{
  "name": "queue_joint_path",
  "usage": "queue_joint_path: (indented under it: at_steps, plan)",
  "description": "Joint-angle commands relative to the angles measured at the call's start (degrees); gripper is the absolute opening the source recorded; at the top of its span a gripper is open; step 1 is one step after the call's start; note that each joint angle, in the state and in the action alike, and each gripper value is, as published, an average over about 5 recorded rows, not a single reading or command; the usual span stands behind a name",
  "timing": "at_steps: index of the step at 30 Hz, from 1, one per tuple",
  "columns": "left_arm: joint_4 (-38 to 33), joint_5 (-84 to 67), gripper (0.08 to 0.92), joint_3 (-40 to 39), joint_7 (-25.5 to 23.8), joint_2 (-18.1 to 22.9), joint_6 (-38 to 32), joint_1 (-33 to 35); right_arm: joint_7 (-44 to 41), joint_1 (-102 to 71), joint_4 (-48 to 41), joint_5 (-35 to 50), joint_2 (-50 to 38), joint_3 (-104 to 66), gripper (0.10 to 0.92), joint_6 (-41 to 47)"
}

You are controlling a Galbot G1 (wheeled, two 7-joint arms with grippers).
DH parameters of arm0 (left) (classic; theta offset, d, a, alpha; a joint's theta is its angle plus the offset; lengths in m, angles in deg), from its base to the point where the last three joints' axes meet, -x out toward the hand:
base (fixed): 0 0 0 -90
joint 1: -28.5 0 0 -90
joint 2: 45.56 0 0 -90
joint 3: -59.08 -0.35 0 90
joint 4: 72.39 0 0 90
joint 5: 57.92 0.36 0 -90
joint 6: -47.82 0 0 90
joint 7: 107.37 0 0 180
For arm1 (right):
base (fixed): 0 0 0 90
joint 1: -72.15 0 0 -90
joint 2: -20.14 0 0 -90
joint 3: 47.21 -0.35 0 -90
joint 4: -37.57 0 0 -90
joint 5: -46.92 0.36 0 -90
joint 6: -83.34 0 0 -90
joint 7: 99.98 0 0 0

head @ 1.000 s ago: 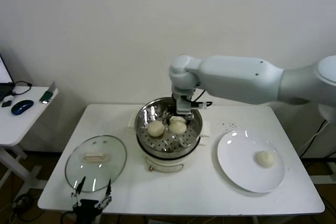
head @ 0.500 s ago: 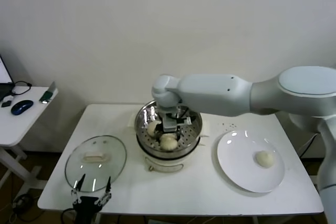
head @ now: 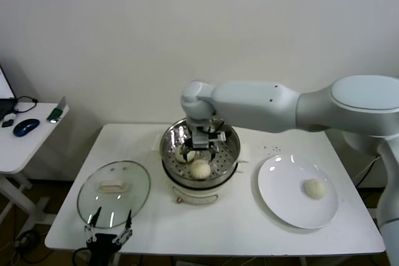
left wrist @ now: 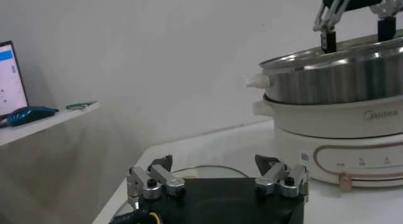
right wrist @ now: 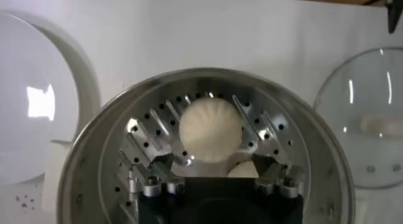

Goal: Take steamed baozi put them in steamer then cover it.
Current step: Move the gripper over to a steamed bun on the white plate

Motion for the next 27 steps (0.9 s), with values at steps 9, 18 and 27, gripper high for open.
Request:
queue_joint_path:
  at_steps: [9, 18, 27]
  plan:
    - [0.39, 0.14, 0.823, -0.49, 0.03, -0.33, -0.47, 0.02, 9.22, 13.13, 5.67, 34.64, -27.33, 12.11, 0.823, 42.81]
    - [-0.1, 0.39, 0.823, -0.48, -0.03, 0.12, 0.04, -0.27, 9.11, 4.36, 9.87, 28.25, -44.51, 7.99, 0.823, 48.02]
    - [-0.26, 0.59, 0.823, -0.06, 0.07, 0.72, 0.21, 0.19, 2.93, -19.46, 3.92, 12.51, -53.36, -10.44, 0.823, 43.64]
